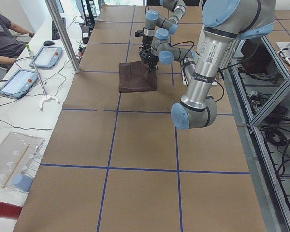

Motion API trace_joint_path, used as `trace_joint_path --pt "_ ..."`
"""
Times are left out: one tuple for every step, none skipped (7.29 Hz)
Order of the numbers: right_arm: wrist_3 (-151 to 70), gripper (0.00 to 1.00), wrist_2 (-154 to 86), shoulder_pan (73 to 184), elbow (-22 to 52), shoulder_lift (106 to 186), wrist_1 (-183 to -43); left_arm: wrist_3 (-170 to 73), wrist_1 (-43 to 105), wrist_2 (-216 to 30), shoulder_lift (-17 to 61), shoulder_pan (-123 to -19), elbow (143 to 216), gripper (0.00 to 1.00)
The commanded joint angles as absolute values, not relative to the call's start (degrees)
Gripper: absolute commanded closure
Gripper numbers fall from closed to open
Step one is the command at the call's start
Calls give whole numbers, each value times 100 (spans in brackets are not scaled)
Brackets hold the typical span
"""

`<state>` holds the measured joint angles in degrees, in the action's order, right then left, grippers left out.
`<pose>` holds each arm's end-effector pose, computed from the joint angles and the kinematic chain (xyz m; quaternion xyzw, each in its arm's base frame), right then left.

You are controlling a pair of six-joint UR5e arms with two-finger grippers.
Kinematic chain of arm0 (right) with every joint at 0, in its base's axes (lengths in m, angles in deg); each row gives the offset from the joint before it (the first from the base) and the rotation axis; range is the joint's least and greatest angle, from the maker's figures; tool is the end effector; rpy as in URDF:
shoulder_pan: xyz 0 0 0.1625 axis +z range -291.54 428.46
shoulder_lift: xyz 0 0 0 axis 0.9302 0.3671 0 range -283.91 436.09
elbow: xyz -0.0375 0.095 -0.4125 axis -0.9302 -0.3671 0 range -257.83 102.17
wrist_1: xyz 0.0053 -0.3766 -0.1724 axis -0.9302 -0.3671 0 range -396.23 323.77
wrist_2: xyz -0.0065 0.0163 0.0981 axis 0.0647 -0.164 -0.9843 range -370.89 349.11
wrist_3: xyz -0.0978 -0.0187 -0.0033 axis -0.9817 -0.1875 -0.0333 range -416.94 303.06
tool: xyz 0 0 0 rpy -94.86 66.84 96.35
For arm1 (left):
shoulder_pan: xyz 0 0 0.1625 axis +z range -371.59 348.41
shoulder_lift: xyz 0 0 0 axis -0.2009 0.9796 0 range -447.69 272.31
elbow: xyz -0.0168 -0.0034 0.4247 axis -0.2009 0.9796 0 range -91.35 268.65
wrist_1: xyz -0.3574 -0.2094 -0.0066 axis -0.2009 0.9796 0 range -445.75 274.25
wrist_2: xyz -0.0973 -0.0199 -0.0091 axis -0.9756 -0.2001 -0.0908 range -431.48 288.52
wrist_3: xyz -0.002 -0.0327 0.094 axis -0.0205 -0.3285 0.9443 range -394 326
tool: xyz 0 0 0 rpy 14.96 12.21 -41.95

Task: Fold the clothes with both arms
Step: 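Grasp the near corners and fold them farther away with both grippers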

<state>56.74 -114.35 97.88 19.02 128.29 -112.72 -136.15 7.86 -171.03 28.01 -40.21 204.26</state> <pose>-0.5333 -0.4272 0.1891 -0.0782 -0.4873 0.3369 0.8018 0.4420 -0.3741 0.2142 -0.0072 0.4654 -0.2721 0.8422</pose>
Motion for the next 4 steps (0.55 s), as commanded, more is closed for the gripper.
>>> trace_joint_path --pt "5671 100 -11442 9922 1499 12663 -11164 -13630 969 -17079 2850 -4138 20142 100" --pt "5671 100 -11442 9940 1376 12567 -11164 -13683 996 -17079 2859 -4156 20132 100" --pt "5671 100 -11442 10001 1105 12349 -11164 -13640 997 -17070 2894 -4208 20054 100" --pt "5653 100 -11442 10115 598 11972 -11164 -13622 1136 -17070 3155 -4392 19574 89"
